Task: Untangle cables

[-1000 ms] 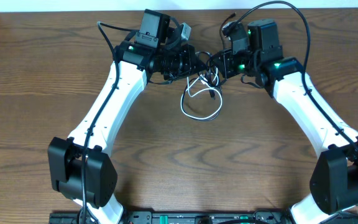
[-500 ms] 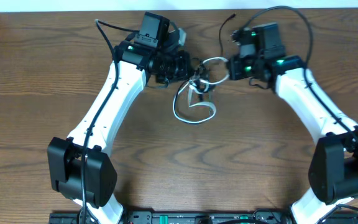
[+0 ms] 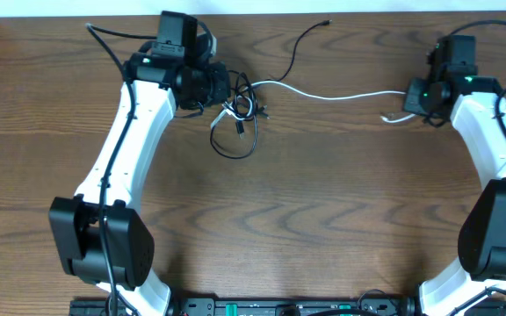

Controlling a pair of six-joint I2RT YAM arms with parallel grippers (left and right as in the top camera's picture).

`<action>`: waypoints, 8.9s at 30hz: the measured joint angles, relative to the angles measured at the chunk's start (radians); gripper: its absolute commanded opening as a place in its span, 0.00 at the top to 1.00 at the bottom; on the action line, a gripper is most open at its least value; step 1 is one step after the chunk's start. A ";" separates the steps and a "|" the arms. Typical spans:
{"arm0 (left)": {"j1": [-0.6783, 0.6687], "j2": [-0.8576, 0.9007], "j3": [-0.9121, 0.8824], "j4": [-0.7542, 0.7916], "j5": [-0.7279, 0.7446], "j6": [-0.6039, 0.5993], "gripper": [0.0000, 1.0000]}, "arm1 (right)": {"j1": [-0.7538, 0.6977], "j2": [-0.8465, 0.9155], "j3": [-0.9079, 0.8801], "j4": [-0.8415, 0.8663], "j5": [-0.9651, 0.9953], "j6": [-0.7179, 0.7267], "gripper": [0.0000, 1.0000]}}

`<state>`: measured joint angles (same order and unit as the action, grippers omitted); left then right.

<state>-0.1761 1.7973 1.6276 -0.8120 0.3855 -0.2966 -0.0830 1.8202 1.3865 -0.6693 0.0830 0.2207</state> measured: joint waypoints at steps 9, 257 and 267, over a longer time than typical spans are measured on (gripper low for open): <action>0.024 -0.037 0.000 -0.004 0.000 0.014 0.93 | -0.186 0.000 0.000 -0.021 0.106 0.018 0.99; -0.114 -0.037 0.009 0.106 0.189 -0.253 0.92 | 0.547 0.045 -0.007 0.381 -0.552 0.101 0.93; -0.114 -0.037 0.009 0.085 0.132 -0.248 0.92 | 0.536 0.058 -0.007 0.410 -0.542 0.101 0.99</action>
<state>-0.2901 1.7599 1.6367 -0.7265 0.5171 -0.5442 0.4534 1.8786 1.3792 -0.2596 -0.4595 0.3218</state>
